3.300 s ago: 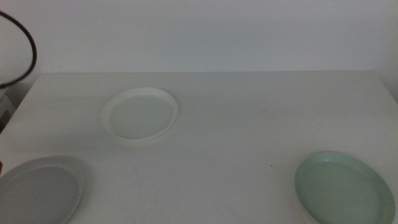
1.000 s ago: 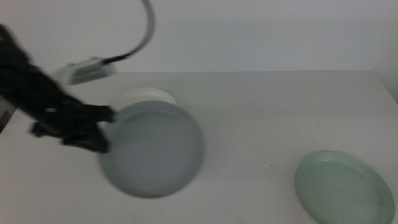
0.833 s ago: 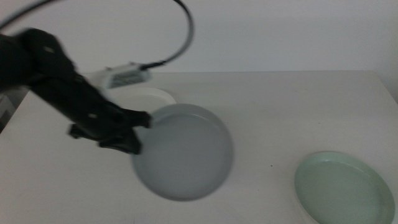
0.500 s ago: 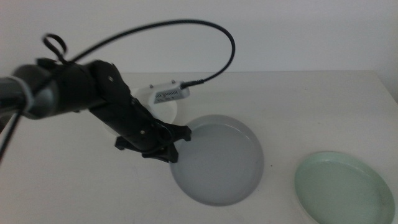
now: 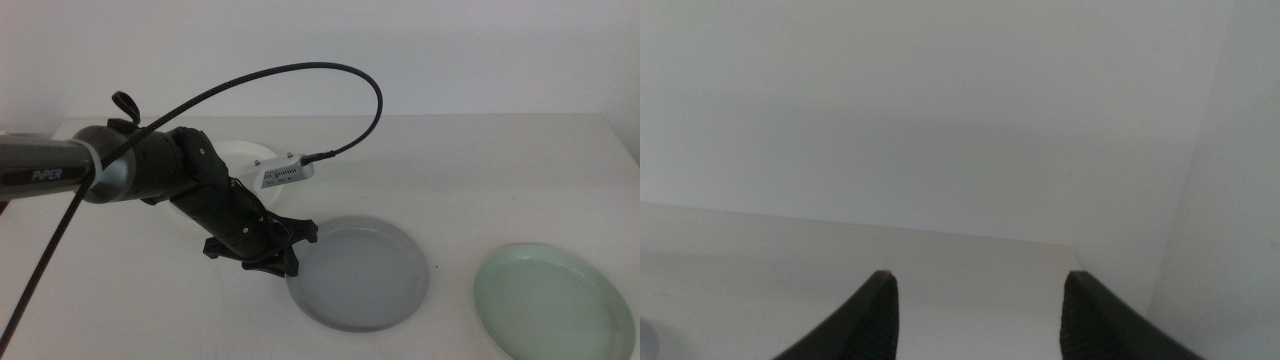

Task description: Stack the three bowls on top of each other.

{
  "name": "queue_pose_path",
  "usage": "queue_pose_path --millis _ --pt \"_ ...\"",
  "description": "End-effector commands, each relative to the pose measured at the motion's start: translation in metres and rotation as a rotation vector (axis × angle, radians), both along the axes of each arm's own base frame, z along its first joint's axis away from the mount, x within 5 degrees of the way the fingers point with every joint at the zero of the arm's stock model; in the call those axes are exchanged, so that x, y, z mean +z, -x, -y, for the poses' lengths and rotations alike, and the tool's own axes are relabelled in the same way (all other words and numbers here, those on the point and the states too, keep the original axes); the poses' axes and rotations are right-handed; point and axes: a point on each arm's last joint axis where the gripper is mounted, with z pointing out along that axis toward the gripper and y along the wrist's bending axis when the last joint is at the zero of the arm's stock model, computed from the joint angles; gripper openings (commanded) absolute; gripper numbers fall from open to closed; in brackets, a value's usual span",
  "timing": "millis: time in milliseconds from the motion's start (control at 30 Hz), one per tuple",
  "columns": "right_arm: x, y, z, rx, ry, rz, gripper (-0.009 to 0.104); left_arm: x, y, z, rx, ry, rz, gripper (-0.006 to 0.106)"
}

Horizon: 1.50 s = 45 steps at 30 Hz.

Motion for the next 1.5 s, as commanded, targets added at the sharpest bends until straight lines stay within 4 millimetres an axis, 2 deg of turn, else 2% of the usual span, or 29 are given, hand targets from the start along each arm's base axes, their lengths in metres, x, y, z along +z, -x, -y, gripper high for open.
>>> queue_pose_path --millis 0,67,200,233,333,433,500,633,767,900,1100,1300,1367,1467 --pt "0.008 0.000 0.002 -0.031 0.013 0.069 0.043 0.027 -0.003 0.004 -0.006 0.049 0.082 0.026" --pt "0.008 0.000 0.002 -0.031 0.013 0.069 0.043 0.030 -0.003 0.003 -0.012 0.050 0.090 0.047" --pt "0.008 0.000 0.002 -0.031 0.013 0.069 0.043 0.050 -0.001 -0.002 -0.003 0.063 0.140 0.103" --pt "0.008 0.000 0.002 -0.031 0.013 0.069 0.043 0.057 0.000 -0.004 0.004 0.071 0.155 0.105" --pt "0.008 0.000 0.002 -0.031 0.013 0.069 0.043 0.085 0.003 -0.014 0.022 0.071 0.264 0.105" --pt "0.008 0.000 0.002 -0.031 0.013 0.069 0.043 0.111 -0.001 -0.035 0.069 0.005 0.426 0.105" --pt "0.008 0.000 0.002 -0.031 0.013 0.069 0.043 0.118 -0.007 -0.051 0.133 -0.042 0.490 0.105" --pt "0.008 0.000 0.002 -0.031 0.013 0.069 0.043 0.118 -0.019 -0.083 0.229 -0.121 0.530 0.105" --pt "0.008 0.000 0.002 -0.031 0.013 0.069 0.043 0.111 -0.033 -0.112 0.295 -0.187 0.579 0.105" --pt "0.008 0.000 0.002 -0.031 0.013 0.069 0.043 0.095 -0.051 -0.132 0.365 -0.215 0.623 0.105" --pt "0.008 0.000 0.002 -0.031 0.013 0.069 0.043 0.059 -0.075 -0.137 0.392 -0.239 0.674 0.105" --pt "0.008 0.000 0.002 -0.031 0.013 0.069 0.043 0.031 -0.085 -0.137 0.392 -0.257 0.666 0.103" --pt "0.008 0.000 0.002 -0.031 0.013 0.069 0.043 0.024 -0.086 -0.137 0.385 -0.264 0.653 0.097" --pt "0.008 0.000 0.002 -0.031 0.013 0.069 0.043 0.016 -0.087 -0.136 0.384 -0.266 0.632 0.073"
